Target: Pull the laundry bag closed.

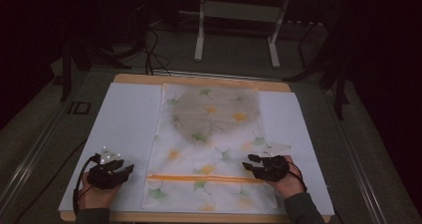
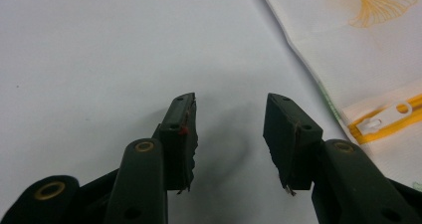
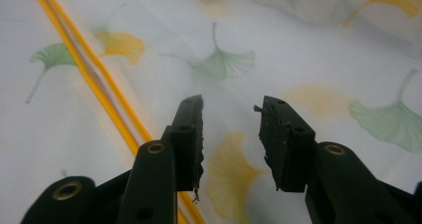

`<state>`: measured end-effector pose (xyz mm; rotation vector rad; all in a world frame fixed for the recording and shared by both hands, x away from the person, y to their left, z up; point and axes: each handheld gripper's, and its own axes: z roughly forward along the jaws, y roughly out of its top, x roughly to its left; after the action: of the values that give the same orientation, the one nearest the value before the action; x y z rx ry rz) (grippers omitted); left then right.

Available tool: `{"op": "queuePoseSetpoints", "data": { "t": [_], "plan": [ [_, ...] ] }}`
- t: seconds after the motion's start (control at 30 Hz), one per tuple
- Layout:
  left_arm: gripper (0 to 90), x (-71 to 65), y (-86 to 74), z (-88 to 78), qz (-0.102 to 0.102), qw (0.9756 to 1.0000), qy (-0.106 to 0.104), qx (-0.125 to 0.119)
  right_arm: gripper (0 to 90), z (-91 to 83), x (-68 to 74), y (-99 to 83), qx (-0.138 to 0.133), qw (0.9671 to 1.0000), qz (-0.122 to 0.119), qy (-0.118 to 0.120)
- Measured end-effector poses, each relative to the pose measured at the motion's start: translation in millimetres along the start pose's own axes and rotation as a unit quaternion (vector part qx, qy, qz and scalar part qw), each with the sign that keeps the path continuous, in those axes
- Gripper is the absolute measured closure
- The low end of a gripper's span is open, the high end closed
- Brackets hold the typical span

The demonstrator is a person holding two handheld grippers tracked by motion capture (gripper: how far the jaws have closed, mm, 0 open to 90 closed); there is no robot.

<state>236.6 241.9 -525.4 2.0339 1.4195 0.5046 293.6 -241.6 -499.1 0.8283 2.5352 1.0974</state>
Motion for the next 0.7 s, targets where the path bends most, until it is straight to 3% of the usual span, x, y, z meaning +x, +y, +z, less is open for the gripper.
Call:
{"op": "queuePoseSetpoints", "data": {
  "t": [0.7],
  "plan": [
    [55.5,-4.1,-3.1,-6.2,0.016,0.9996,-0.023,-0.010,61.4,21.4,15.7,18.8,0.009,0.9986,-0.035,0.040]
  ]
}}
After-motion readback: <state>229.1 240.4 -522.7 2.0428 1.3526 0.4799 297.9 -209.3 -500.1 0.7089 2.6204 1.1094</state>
